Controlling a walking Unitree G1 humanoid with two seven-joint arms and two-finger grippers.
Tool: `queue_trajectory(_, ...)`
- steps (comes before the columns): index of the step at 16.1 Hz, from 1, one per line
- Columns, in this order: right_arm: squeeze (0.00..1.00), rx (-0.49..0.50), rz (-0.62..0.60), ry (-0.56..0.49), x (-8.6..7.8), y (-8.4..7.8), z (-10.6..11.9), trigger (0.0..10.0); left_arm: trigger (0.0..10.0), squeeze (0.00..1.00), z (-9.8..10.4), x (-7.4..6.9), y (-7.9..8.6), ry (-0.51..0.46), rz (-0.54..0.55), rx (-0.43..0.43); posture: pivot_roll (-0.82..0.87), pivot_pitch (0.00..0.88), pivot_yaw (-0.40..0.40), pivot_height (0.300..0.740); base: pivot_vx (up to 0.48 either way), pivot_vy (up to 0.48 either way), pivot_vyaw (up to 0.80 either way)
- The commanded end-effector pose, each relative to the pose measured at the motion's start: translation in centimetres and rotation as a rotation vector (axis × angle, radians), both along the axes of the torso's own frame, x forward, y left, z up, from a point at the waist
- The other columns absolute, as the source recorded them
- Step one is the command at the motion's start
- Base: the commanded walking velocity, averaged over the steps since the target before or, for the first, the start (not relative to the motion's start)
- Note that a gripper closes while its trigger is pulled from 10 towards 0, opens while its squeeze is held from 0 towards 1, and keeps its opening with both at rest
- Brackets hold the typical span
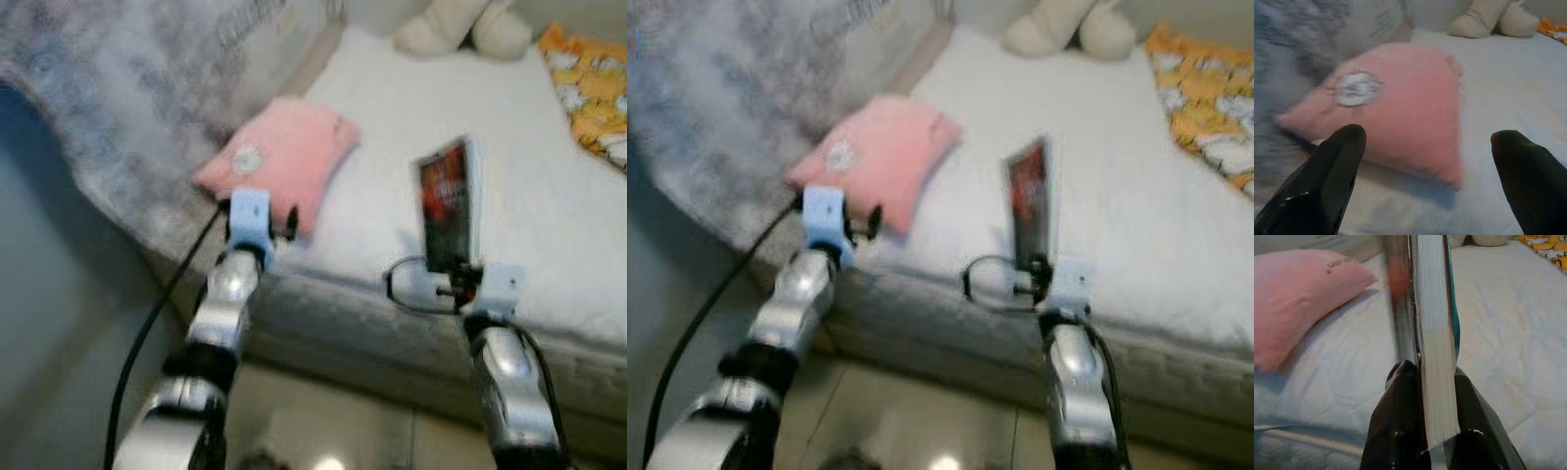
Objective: Clean up the room
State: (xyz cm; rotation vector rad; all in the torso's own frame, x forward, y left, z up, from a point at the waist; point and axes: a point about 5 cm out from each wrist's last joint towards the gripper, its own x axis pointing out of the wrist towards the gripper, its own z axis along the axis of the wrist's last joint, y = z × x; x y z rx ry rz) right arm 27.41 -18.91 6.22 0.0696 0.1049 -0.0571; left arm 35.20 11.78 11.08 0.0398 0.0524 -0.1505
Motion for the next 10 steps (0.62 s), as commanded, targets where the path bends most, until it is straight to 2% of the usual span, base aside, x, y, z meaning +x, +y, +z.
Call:
queue_trajectory(1,0.0,-0.001,0.016,-0.071,0.62,0.38,1.27,10.0,10.0,0.0,0.81,0.44,0.26,-0.032,0.001,0.009,0.0,0.0,0.047,0.74,0.446,0.0,0.0)
queue_trajectory(3,0.0,0.008,0.016,-0.081,0.74,0.59,1.37,10.0,10.0,0.0,1.31,0.87,0.13,-0.054,-0.011,0.029,0.0,0.0,0.05,0.74,0.461,0.0,0.0)
queue_trajectory(6,0.0,0.015,0.006,-0.094,0.96,1.09,1.6,10.0,10.0,0.0,1.46,1.17,0.18,-0.057,-0.026,0.008,0.0,0.0,0.052,0.74,0.461,0.0,0.0)
queue_trajectory(8,0.0,0.025,-0.011,-0.087,0.9,0.95,1.51,10.0,10.0,0.0,1.19,0.96,0.05,-0.056,-0.035,0.0,0.0,0.0,0.048,0.74,0.461,0.0,-0.76)
queue_trajectory(10,0.0,0.011,0.001,-0.082,0.82,0.96,1.37,10.0,10.0,0.0,0.77,0.83,0.31,-0.037,0.002,-0.033,0.0,0.0,0.045,0.74,0.461,0.0,-0.63)
